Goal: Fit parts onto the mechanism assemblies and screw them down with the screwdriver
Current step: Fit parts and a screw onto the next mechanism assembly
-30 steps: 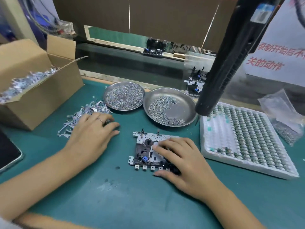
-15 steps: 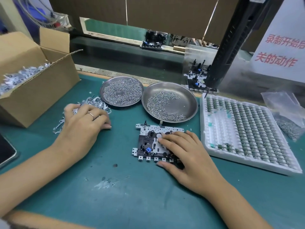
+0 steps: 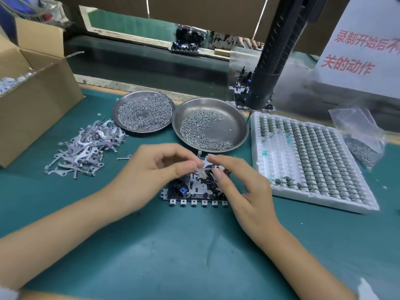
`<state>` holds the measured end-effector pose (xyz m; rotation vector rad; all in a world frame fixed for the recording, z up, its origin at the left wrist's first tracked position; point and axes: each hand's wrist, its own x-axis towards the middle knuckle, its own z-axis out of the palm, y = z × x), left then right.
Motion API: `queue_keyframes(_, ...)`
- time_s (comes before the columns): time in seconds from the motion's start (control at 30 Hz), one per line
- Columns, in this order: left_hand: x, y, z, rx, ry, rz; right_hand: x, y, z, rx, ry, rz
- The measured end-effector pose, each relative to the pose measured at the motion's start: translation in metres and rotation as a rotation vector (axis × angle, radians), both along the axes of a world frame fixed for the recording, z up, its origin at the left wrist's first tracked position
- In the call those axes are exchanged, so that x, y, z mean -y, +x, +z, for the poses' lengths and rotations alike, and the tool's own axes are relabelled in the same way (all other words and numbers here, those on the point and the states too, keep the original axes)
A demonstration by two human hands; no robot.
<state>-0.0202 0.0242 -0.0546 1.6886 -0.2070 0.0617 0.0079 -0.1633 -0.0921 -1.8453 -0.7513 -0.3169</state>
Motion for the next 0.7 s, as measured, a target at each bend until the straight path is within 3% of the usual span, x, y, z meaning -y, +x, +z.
queue_keyframes(0.13, 0.007, 0.001, -0.017, 0.039, 0.02, 0.006, 0.001, 0.003, -0.004, -0.01, -0.007, 0.011)
queue_keyframes(0.4, 0.003, -0.007, -0.035, 0.181, 0.445, 0.182, 0.0, 0.005, -0.013, 0.079, -0.14, -0.009)
queue_keyframes(0.7, 0.007, -0.011, -0.031, 0.161, 0.488, 0.194, 0.004, -0.002, -0.011, 0.118, -0.189, 0.023)
